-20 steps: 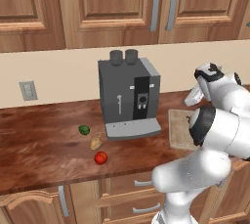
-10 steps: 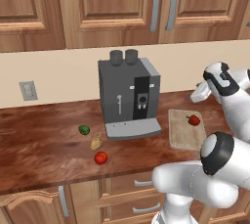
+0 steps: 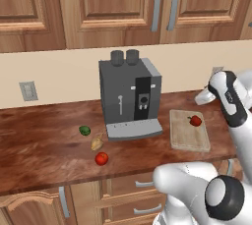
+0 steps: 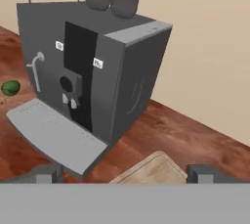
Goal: Place the avocado, onion, tomato, and bell pepper on the cutting board.
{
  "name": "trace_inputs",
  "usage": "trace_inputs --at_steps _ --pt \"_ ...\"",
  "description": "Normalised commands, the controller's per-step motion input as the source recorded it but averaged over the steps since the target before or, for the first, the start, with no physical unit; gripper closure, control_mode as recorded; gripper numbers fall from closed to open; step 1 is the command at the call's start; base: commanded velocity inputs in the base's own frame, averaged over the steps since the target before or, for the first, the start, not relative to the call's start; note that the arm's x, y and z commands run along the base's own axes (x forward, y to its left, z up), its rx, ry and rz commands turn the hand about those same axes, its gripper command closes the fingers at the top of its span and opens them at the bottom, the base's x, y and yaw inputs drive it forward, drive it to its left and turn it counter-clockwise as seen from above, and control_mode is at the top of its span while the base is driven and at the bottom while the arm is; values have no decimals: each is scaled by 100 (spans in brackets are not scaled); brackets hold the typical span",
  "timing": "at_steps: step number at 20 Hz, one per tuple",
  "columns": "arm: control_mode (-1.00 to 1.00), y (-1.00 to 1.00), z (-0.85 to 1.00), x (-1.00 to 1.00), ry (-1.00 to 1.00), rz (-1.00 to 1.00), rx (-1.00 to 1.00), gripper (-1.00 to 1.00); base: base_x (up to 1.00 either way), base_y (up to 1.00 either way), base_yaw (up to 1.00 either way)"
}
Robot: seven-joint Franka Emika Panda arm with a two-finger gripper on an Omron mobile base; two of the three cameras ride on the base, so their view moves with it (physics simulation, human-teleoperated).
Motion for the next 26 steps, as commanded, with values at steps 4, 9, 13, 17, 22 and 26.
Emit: trace_inputs --at_steps 4,9,13,17,22,26 --pt "-100 42 12 -50 7 -11 0 -100 0 0 0" --pt "-100 49 12 -43 11 -10 0 -100 0 0 0" --pt "-100 47 5 -45 14 -9 0 -100 0 0 0" --pt "-100 47 2 -45 15 -6 0 -100 0 0 0" --pt "-100 48 7 -44 15 -6 0 -100 0 0 0" --pt "-100 52 4 -43 16 -7 0 -100 0 0 0"
